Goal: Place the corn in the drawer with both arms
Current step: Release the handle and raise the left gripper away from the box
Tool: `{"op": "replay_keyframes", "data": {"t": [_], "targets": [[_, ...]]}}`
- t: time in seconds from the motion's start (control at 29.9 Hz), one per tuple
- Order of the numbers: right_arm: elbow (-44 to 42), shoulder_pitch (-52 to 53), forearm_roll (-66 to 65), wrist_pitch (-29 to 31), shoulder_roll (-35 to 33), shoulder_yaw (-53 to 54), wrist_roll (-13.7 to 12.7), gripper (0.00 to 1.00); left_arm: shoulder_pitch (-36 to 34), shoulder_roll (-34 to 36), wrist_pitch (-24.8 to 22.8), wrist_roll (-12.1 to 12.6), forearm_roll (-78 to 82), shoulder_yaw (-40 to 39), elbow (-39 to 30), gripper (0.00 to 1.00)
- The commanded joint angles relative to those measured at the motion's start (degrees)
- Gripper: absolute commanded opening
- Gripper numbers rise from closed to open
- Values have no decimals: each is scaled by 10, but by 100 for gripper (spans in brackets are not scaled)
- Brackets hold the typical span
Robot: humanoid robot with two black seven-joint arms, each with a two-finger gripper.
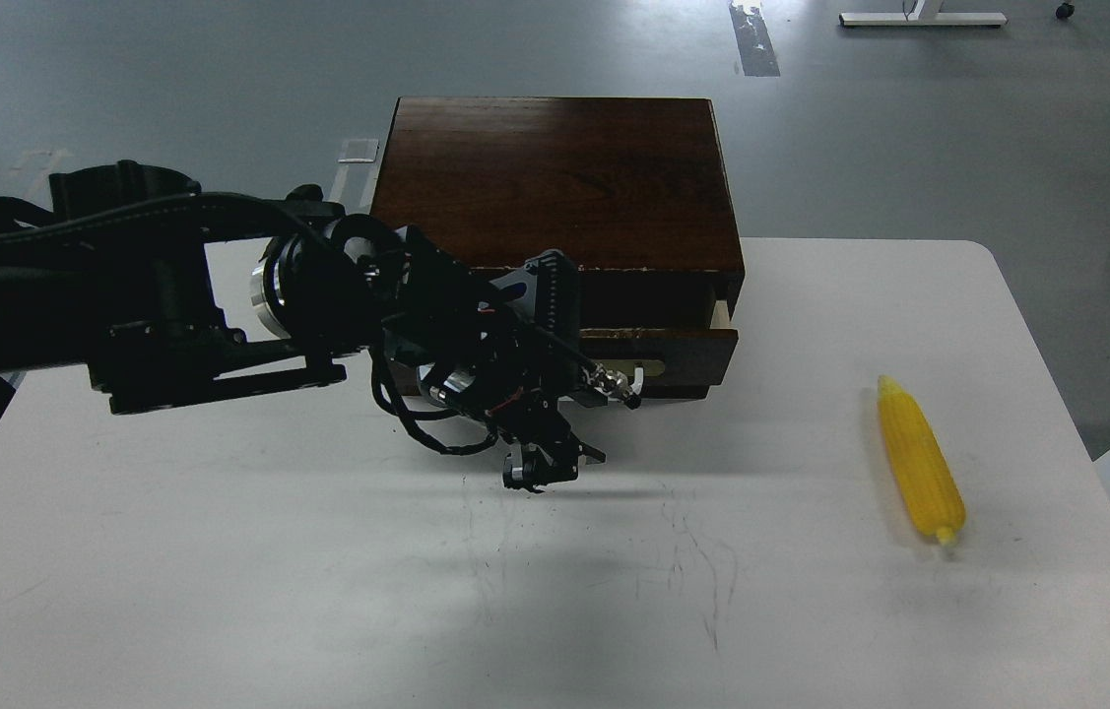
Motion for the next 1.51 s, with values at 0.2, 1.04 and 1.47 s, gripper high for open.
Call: {"op": "replay_keyframes", "data": {"t": [0.2, 1.04, 1.47], "targets": [[6, -6, -4, 0, -13, -28, 0, 100, -7, 31, 0, 5, -204, -113, 7, 97], [319, 56, -460, -35, -190, -102, -24, 100, 102, 90, 0, 12, -879, -257, 226, 98], [451, 81, -917, -27, -196, -147, -157, 100, 173, 77, 0, 15, -1233, -313, 419, 98]]}}
